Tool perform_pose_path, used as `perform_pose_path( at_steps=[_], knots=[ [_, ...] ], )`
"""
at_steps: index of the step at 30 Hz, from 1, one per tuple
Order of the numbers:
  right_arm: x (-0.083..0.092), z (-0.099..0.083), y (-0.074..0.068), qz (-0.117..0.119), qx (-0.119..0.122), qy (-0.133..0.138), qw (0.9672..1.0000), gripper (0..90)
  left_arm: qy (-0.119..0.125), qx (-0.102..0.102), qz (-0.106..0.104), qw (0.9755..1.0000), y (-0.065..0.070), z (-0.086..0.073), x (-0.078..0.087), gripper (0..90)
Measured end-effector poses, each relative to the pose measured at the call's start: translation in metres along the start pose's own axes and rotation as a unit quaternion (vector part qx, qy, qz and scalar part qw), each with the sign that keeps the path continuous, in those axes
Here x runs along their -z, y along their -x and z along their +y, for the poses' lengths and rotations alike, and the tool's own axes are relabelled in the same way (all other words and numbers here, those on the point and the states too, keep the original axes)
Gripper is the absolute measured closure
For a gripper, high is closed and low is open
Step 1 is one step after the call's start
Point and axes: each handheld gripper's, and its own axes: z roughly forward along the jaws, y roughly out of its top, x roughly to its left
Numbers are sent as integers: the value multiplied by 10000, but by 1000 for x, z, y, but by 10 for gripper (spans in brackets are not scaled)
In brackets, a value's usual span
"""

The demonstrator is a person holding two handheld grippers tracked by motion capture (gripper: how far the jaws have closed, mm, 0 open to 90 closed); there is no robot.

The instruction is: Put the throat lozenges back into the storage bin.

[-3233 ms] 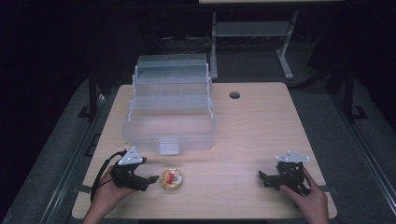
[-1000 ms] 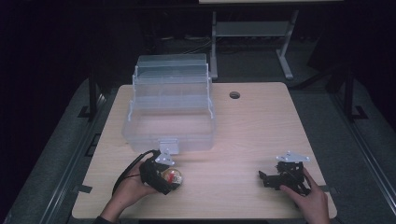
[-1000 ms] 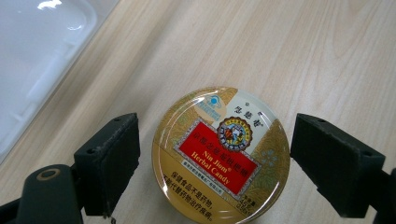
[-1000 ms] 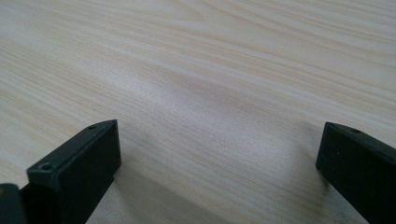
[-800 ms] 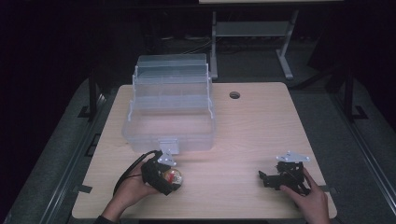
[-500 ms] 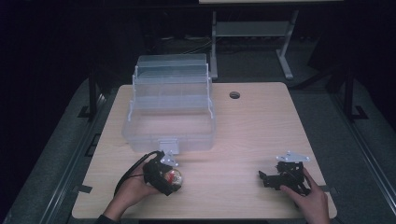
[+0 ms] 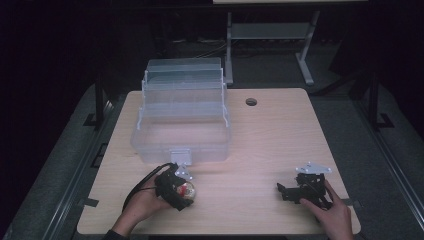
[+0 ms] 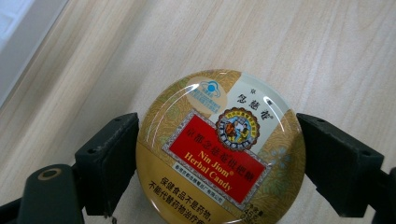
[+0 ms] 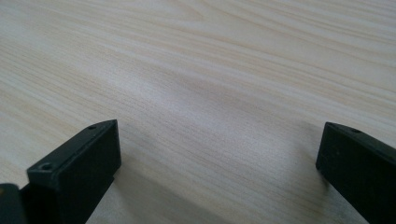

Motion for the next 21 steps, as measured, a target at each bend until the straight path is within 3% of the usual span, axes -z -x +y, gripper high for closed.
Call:
perform_pose_path(
  at_steps=[21],
  knots=[
    [0,0,0,0,-2,0,10000,0,-33,19,-20,10000,-1,-1,0,193]
  ],
)
